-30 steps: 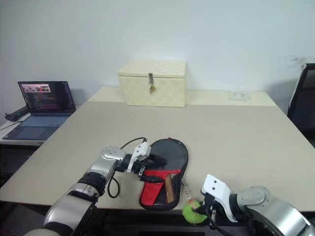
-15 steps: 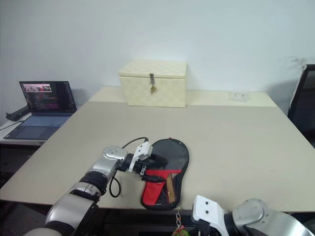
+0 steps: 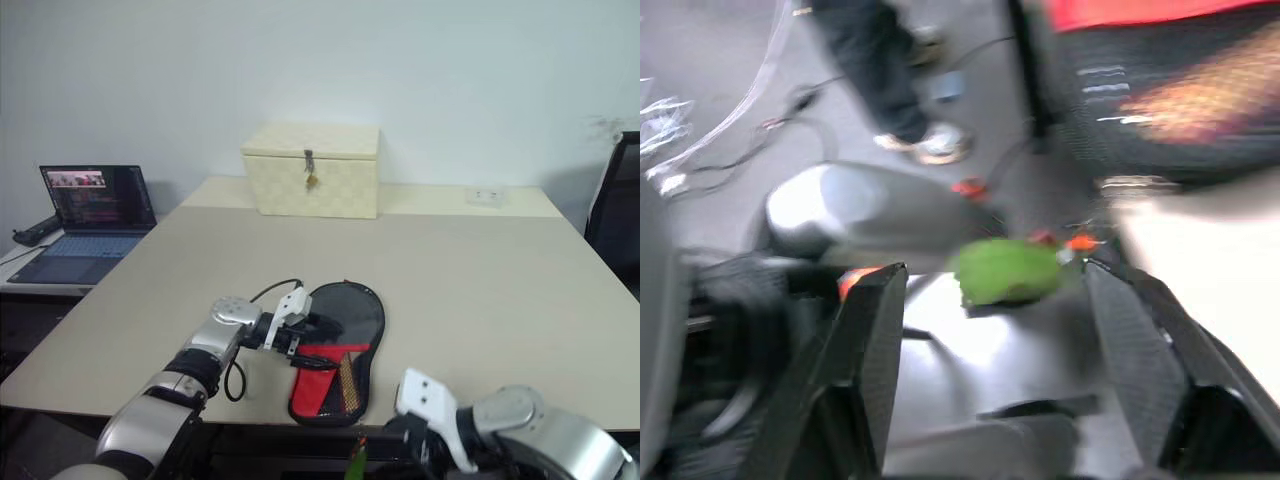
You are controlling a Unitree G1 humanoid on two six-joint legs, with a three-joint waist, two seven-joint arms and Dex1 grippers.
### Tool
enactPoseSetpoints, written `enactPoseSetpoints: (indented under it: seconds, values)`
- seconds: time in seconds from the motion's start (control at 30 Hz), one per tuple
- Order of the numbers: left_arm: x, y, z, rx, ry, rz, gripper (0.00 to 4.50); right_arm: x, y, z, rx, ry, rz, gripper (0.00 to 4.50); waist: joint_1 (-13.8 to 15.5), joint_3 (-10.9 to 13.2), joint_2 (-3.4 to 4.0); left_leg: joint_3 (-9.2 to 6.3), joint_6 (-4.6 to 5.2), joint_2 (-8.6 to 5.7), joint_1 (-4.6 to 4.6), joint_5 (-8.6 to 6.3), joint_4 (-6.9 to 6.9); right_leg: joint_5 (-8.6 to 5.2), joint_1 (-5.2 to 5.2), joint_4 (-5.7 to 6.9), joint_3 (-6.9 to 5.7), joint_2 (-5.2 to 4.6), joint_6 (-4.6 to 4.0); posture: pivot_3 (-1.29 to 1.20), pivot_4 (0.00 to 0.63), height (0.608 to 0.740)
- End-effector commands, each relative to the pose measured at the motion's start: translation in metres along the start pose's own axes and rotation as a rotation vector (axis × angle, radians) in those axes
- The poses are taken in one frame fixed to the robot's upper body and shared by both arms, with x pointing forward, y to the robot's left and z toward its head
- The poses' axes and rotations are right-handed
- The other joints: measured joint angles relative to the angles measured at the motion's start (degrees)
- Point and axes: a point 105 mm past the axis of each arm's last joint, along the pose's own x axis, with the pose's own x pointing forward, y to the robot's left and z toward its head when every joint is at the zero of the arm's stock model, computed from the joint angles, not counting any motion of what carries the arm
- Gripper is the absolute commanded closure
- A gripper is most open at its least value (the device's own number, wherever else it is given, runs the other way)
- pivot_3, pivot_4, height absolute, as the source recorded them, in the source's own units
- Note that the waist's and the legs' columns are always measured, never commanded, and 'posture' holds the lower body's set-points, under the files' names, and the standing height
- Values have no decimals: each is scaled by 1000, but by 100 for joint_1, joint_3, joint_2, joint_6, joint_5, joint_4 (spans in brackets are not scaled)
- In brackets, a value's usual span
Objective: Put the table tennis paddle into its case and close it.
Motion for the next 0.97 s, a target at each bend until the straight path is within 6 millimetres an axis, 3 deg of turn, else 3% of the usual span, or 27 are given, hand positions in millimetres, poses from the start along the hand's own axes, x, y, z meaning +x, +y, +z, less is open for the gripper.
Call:
enactPoseSetpoints:
  seconds: [0.03, 0.17, 0.3, 0.47, 0.6, 0.67, 0.83, 0.97]
  values:
    - [-6, -1, 10, 14, -60, 31, 0, -24, -50, 24, -53, -107, -183, 1662, -30, 0, 0, 1, 0, 1, 0, 0, -1, 0, 0, 1, 2, 0, -1, 0, 150, 740]
    - [-37, 5, 51, 36, -215, 185, 0, -34, -93, 42, -100, -214, -300, 1662, -82, 9, -8, -1, 0, 10, -3, 0, -5, 7, -8, 2, 4, 2, -13, 0, 150, 740]
    - [-68, -8, 70, 33, -276, 313, 0, -34, -123, 45, -108, -272, -355, 1662, -116, 9, -4, -2, -1, 17, -26, 0, -7, 20, -39, 9, 8, 2, -35, 0, 150, 740]
    - [-106, -39, 69, -31, -264, 472, 0, -40, -153, 36, -103, -303, -395, 1662, -203, 17, 9, -7, 1, 22, -21, -1, -17, 21, -49, 8, 26, -12, -41, 0, 150, 740]
    - [-118, -53, 65, -56, -237, 542, 0, -59, -178, 21, -94, -270, -479, 1662, -129, 20, 9, 0, 0, 21, -23, 0, -7, 25, -43, 10, 21, -13, -45, 0, 150, 740]
    - [-109, -51, 68, -59, -231, 549, 0, -73, -189, 14, -89, -253, -514, 1662, -76, 21, 11, 6, -1, 19, -18, 0, -7, 25, -38, 9, 21, -12, -45, 0, 150, 740]
    - [-114, -49, 52, -92, -199, 560, 0, -96, -196, 13, -103, -244, -585, 1662, -76, 21, 12, 18, -1, 15, -15, 0, -9, 25, -33, 6, 19, -8, -45, 0, 150, 740]
    - [-116, -40, 41, -122, -196, 608, 0, -97, -188, 9, -106, -210, -573, 1662, -95, 22, 13, 23, 0, 26, -13, 0, -12, 26, -38, 7, 22, -8, -48, 0, 150, 740]
